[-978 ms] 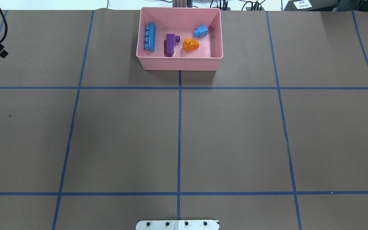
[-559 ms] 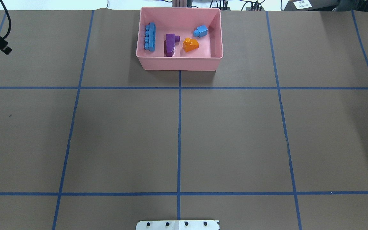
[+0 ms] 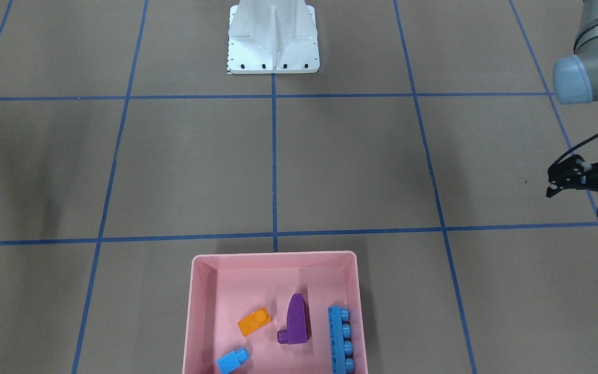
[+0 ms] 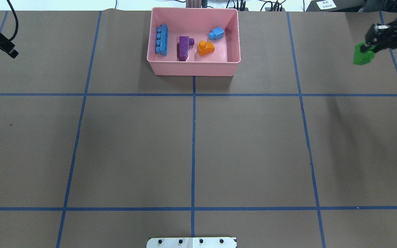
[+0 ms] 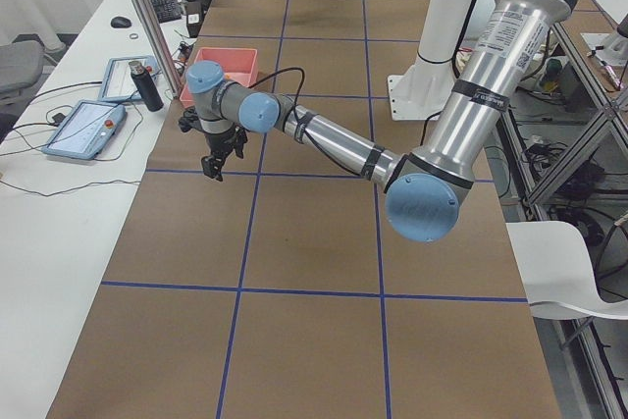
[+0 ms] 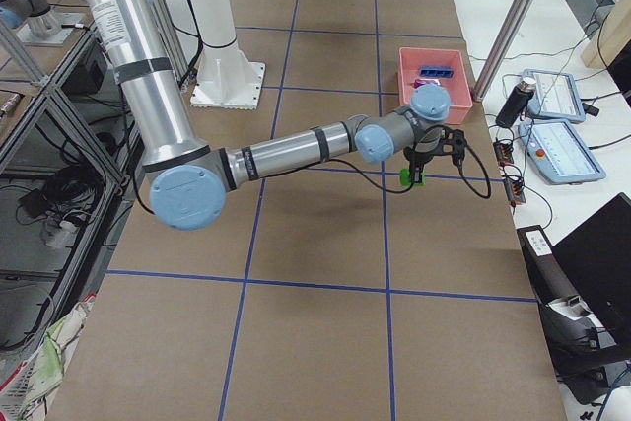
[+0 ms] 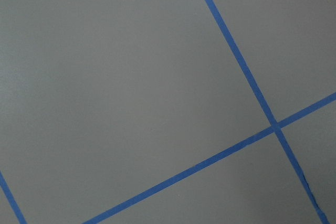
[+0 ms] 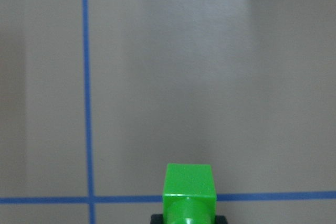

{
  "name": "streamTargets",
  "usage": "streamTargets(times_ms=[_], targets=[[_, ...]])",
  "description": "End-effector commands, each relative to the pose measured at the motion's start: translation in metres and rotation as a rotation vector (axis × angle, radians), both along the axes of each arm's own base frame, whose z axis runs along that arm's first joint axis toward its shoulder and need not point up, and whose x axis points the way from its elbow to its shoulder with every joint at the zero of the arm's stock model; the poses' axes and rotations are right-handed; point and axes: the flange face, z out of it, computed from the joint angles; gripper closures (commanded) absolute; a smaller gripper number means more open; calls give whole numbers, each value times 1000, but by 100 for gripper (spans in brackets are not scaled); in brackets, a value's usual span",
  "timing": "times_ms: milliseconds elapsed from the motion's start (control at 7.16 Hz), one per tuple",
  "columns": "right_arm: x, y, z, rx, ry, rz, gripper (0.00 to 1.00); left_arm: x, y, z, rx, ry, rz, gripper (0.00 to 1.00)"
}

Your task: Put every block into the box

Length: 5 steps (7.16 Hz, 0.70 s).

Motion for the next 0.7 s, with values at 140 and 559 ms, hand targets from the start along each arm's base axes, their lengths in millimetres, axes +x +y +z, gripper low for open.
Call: streamTargets(times_ms=[140,559], targets=[[-158,-90,-136,-76,39,63,100,10,-15,4,-11,-3,3,0],[-262,-126,-245,-79,93,56,100,16,-24,24,-8,-2,6,0]])
